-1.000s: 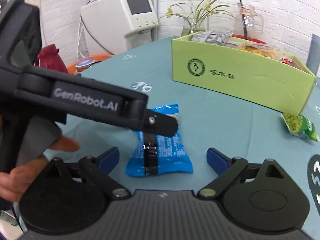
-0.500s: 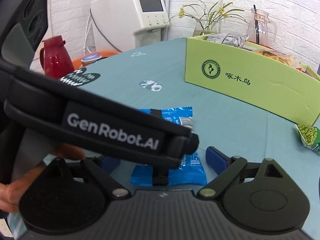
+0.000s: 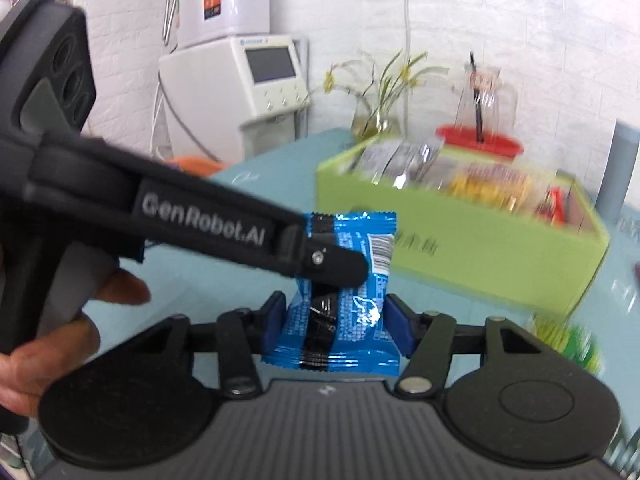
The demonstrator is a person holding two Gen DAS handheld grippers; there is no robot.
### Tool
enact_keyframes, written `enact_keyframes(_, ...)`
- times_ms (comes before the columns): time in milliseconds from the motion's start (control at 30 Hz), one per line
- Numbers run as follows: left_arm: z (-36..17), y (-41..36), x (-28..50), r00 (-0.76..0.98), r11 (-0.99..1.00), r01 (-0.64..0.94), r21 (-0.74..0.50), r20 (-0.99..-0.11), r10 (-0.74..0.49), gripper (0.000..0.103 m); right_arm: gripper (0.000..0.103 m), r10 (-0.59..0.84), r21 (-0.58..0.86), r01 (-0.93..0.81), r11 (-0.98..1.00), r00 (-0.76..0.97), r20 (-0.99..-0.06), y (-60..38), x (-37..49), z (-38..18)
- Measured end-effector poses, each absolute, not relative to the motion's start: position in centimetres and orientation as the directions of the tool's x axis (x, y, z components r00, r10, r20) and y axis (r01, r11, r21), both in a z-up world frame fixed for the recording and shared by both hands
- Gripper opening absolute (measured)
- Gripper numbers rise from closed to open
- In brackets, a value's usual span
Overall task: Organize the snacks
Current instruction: 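Carry the blue snack into the lime-green box and release it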
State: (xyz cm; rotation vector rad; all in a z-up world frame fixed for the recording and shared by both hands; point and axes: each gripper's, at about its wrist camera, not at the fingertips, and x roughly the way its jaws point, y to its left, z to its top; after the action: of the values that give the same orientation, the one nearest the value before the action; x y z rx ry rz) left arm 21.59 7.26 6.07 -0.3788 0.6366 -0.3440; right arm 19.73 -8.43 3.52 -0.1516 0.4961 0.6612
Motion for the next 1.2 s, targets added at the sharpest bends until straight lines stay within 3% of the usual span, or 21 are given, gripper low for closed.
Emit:
enact_keyframes(167, 10.0, 5.8, 29.1, 0.767, 0.866, 0.265, -0.424, -0.452, -0.456, 0.009, 0.064, 0.581, 0.036, -0.642, 0.765, 0.666, -0.468, -7.9, 27.5, 6.7)
enact_keyframes(400, 7.2, 5.3, 38.8, 0.748, 0.901, 0.205, -0.382, -0.533, -0.396, 0.005, 0.063, 0.517, 0.011, -0.615, 0.788, 0.653, -0.554, -6.5, 37.4, 5.2)
enact_keyframes(567, 5.5, 6.4, 39.5, 0.756, 0.904, 0.211, -0.373, -0.524, -0.392, 0.023, 0.079, 0.514, -0.005, -0.614, 0.789, 0.665, -0.542, -6.4, 38.8, 3.7)
enact_keyframes(667, 5.7, 6.4, 39.2, 0.769, 0.9, 0.219, -0.378, -0.501, -0.397, 0.048, 0.1, 0.5, -0.028, -0.605, 0.795, 0.681, -0.535, -6.3, 38.9, 3.5)
enact_keyframes(800, 7.1, 6.2, 38.1, 0.815, 0.916, 0.213, -0.34, -0.455, -0.358, 0.069, 0.101, 0.51, 0.0, -0.596, 0.803, 0.688, -0.517, -7.1, 38.3, 4.4)
enact_keyframes(1067, 9.3, 5.9, 33.9, 0.843, 0.919, 0.228, -0.323, -0.407, -0.352, 0.076, 0.102, 0.521, 0.033, -0.555, 0.831, 0.756, -0.397, -12.9, 33.1, 8.0)
enact_keyframes(1200, 8.6, 5.2, 29.9, 0.829, 0.917, 0.238, -0.319, -0.426, -0.363, 0.082, 0.103, 0.489, 0.031, -0.524, 0.851, 0.77, -0.411, -17.3, 28.9, 6.7)
